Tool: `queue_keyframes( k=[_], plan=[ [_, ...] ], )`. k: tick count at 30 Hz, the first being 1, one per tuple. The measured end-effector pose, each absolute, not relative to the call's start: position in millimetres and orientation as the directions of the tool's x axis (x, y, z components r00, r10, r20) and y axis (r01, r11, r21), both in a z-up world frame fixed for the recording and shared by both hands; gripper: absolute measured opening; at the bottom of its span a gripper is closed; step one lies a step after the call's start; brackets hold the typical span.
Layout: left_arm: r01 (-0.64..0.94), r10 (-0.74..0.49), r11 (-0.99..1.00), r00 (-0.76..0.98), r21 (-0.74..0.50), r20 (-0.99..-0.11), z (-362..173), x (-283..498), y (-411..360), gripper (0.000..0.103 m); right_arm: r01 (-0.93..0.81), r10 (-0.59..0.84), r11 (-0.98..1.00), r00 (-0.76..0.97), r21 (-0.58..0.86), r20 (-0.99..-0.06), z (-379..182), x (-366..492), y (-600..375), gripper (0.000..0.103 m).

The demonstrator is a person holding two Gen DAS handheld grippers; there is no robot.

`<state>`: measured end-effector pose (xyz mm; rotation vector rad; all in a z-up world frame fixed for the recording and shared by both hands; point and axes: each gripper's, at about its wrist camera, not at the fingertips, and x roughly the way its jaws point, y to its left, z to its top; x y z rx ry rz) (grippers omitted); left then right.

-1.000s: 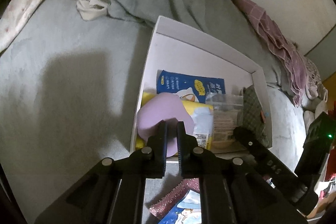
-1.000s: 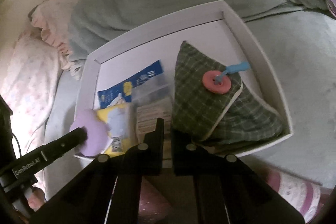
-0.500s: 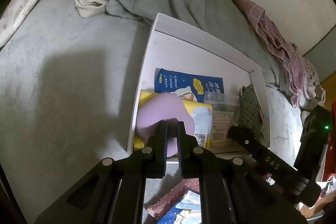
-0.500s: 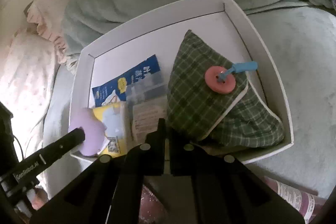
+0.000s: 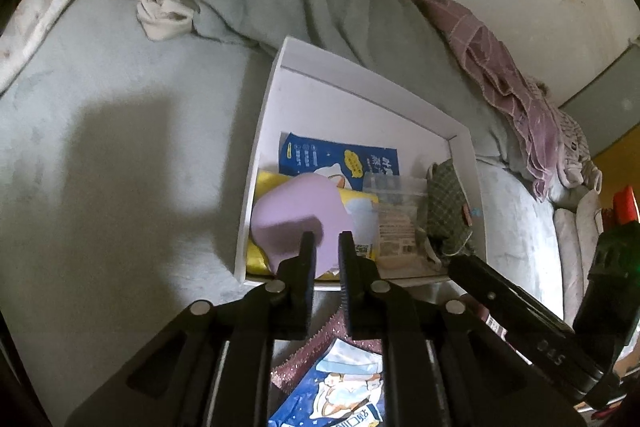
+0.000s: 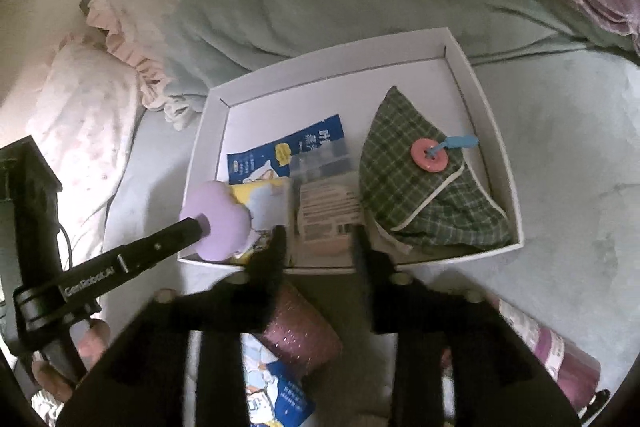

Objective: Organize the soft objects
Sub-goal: 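Lower the lilac sponge into the box and open the left tool, then move left tool to the large blue printed bag and close on it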

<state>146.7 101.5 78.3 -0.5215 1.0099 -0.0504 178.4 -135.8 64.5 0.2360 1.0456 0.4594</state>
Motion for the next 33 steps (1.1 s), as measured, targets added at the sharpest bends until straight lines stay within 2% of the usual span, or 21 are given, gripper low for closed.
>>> queue_keyframes(
  k=[2, 7, 16, 20, 25, 28, 33],
  plan=[
    [-0.193, -0.26, 0.886, 0.547, -0.422, -0.796, 84, 144, 100, 0.016, -0.258, 0.478, 0.878, 0.421, 0.404, -0.771, 69, 175, -138, 0.045],
    [-0.181, -0.248, 0.903, 0.523, -0.39, -0.815, 92, 140, 94, 0.017, -0.268, 0.502, 0.865, 0.407, 0.425, -0.763, 76, 169, -142, 0.052],
    [-0.13, -0.266, 0.918, 0.499, -0.374, -0.825, 96, 137, 76, 0.018, -0.289, 0.526, 0.85, 0.396, 0.441, -0.753, 83, 158, -151, 0.054],
    [-0.118, -0.273, 0.921, 0.484, -0.371, -0.832, 95, 136, 71, 0.027, -0.305, 0.535, 0.843, 0.377, 0.444, -0.756, 82, 154, -149, 0.054],
    [-0.091, -0.317, 0.918, 0.419, -0.387, -0.851, 93, 134, 67, 0.029, -0.366, 0.565, 0.814, 0.32, 0.45, -0.761, 82, 146, -142, 0.054],
    [-0.08, -0.296, 0.935, 0.364, -0.347, -0.883, 90, 131, 66, 0.029, -0.414, 0.582, 0.787, 0.255, 0.457, -0.772, 78, 140, -135, 0.054],
    [-0.07, -0.282, 0.943, 0.353, -0.326, -0.892, 89, 125, 71, 0.029, -0.486, 0.544, 0.786, 0.248, 0.383, -0.802, 76, 126, -120, 0.054]
  ],
)
